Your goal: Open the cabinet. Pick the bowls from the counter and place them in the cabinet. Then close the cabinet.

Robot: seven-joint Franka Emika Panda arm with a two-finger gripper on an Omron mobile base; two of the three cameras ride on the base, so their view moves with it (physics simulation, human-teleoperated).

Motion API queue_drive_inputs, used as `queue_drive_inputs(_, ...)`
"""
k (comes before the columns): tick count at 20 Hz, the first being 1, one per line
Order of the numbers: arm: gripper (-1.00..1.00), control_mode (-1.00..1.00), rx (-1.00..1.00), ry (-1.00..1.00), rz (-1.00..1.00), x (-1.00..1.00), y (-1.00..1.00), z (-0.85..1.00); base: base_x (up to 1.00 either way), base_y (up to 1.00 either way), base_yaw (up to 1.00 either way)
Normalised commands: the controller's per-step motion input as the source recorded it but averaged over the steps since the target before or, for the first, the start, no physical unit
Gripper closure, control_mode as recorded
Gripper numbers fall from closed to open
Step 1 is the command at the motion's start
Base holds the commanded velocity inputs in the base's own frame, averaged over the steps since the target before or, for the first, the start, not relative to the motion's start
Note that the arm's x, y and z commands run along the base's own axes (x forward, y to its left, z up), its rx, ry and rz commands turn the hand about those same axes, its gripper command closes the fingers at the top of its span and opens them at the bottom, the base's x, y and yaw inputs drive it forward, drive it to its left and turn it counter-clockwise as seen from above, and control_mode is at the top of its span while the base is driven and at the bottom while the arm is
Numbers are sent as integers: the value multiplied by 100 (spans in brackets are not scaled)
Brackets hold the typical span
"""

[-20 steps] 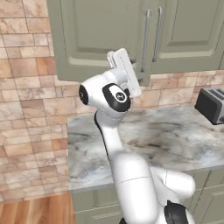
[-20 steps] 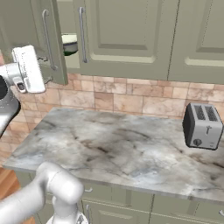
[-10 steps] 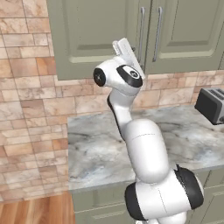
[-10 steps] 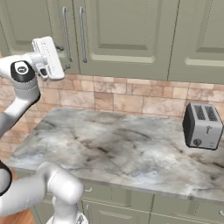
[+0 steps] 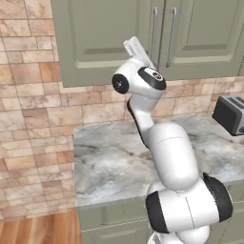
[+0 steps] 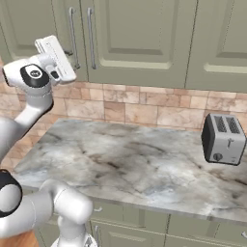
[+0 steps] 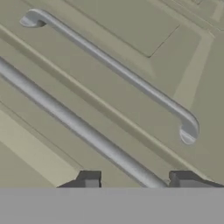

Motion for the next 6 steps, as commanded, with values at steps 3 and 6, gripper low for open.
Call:
queue_drive_inputs(3, -100, -100, 0, -6, 5, 54, -6, 0, 0, 0, 0)
queue_drive_inputs(6, -100, -100, 0, -3, 5, 66, -8, -1, 0, 0, 0)
